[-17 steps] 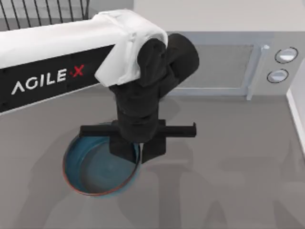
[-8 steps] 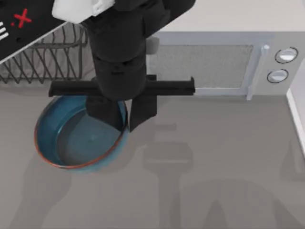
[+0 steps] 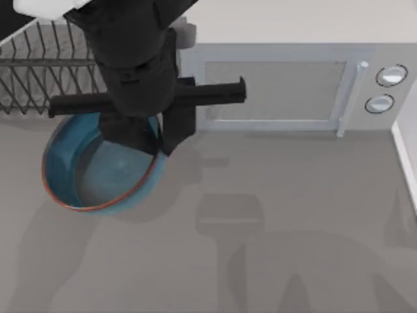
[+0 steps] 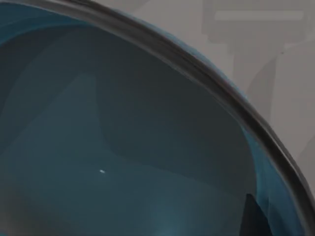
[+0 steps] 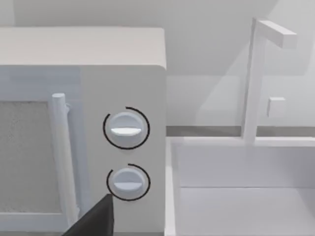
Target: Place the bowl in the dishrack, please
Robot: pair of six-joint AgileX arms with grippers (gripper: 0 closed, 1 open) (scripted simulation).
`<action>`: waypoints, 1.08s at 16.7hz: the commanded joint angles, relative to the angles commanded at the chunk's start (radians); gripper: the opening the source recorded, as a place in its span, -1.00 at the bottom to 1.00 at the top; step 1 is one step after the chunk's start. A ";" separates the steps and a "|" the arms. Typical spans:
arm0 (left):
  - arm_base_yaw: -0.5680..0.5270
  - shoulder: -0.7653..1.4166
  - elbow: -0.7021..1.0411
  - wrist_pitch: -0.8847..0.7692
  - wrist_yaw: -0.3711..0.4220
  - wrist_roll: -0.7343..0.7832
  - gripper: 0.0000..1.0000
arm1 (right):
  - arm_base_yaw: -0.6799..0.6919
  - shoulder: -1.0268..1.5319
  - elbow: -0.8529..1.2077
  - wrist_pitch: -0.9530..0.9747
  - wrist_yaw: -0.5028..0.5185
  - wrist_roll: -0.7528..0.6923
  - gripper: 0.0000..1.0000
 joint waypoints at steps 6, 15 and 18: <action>0.297 -0.264 -0.221 0.434 0.061 0.237 -1.00 | 0.000 0.000 0.000 0.000 0.000 0.000 1.00; 0.804 -0.747 -0.620 1.182 0.166 0.649 -1.00 | 0.000 0.000 0.000 0.000 0.000 0.000 1.00; 0.887 -0.836 -0.681 1.276 0.185 0.712 -1.00 | 0.000 0.000 0.000 0.000 0.000 0.000 1.00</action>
